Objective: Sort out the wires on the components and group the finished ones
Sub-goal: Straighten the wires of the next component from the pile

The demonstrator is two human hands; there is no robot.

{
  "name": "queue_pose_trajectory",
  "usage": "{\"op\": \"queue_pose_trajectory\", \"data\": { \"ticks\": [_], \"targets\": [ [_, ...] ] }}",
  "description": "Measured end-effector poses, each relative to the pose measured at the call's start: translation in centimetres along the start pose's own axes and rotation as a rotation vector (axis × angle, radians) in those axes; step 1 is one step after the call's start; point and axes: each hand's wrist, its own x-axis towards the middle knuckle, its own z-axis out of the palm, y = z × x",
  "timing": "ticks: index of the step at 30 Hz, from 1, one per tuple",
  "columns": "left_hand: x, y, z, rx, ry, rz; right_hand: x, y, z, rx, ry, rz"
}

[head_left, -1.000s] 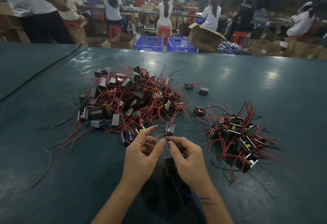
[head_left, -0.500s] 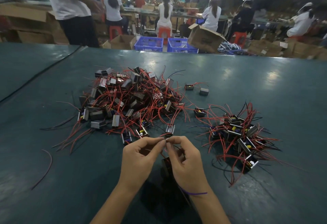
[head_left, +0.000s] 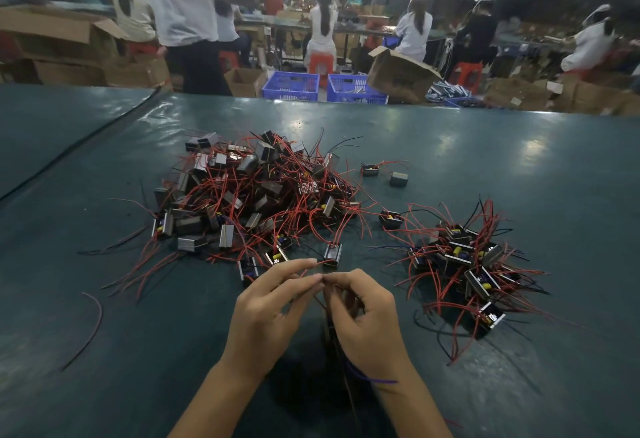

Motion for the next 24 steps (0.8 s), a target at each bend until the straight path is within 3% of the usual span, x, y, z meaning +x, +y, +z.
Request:
{"op": "queue_pose_trajectory", "data": {
  "ticks": [4, 7, 12, 17, 19, 24],
  "targets": [
    [0.2, 0.1, -0.1, -0.009, -0.008, -0.008, 0.0, 0.0, -0.1, -0.044, -0.01, -0.007],
    [0.6, 0.5, -0.2, -0.104, 0.0, -0.107, 0.0, -0.2, -0.1, -0.063, -0.02, -0.023],
    [1.0, 1.4, 0.2, -0.534, 0.022, -0.738, 0.0, -0.4, -0.1, -0.103, -0.02, -0.049],
    [1.3, 1.0, 0.2, -0.875, 0.046, -1.08, -0.2, -0.5, 0.2, -0.138, -0.047, -0.051],
    [1.3, 1.0, 0.2, -0.863, 0.036, -1.051, -0.1, -0.4, 0.2, -0.109, -0.03, -0.033],
    [0.8, 1.0, 0.3, -0.502, -0.043, -0.611, 0.0, -0.2, 0.1, 0.024, -0.021, 0.085]
  ]
}}
